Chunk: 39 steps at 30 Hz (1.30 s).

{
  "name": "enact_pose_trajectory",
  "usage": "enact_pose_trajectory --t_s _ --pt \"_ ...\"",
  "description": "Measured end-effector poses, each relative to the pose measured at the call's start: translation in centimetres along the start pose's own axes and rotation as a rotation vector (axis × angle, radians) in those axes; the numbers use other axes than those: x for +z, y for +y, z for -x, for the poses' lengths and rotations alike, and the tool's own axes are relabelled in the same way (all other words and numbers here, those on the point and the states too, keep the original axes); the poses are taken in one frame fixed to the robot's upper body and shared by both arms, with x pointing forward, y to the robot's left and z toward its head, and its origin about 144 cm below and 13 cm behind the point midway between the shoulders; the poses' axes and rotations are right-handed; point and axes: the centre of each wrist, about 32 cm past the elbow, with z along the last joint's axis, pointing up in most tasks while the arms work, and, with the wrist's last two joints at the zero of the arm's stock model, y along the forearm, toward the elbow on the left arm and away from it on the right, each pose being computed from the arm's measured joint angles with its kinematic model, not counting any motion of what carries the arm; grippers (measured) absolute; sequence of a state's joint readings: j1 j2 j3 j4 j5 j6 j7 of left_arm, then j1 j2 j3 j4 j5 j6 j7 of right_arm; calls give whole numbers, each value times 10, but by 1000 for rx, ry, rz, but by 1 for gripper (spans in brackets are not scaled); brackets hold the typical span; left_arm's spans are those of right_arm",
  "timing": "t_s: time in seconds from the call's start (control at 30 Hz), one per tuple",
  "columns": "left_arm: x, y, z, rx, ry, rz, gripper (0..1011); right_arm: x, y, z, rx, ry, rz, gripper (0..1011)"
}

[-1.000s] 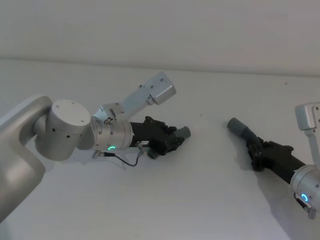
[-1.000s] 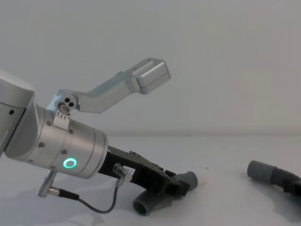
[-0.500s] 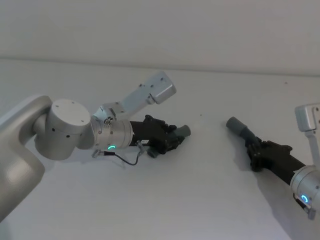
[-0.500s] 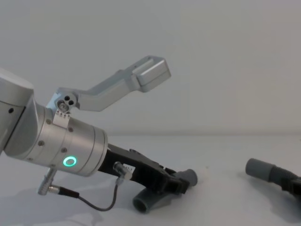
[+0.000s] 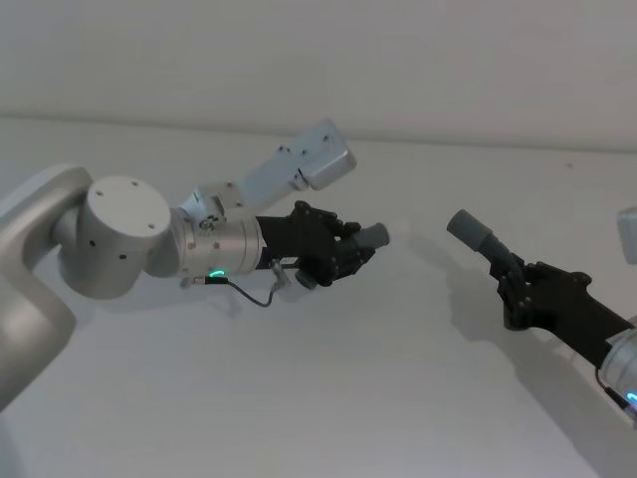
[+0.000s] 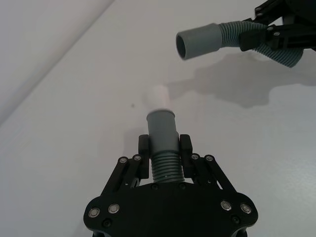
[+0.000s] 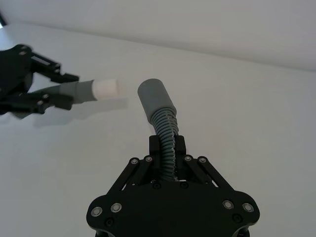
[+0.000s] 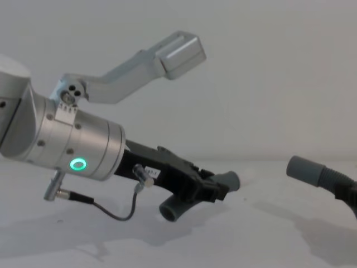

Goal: Use both hands to pick up one end of the pipe from the table, align the ends, and insert them.

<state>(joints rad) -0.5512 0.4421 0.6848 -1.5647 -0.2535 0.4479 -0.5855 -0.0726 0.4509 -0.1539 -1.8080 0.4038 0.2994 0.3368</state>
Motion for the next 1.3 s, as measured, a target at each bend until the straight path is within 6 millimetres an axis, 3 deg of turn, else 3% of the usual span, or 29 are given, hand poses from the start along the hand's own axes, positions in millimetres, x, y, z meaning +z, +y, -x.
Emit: enact_pose_trajectory --t_s 0.67,1.3 --pt "15 29 -24 -154 -152 27 353 -1 -36 -45 293 -96 -8 162" --pt "21 37 -37 -326 -199 5 353 2 -44 -66 456 -120 5 159"
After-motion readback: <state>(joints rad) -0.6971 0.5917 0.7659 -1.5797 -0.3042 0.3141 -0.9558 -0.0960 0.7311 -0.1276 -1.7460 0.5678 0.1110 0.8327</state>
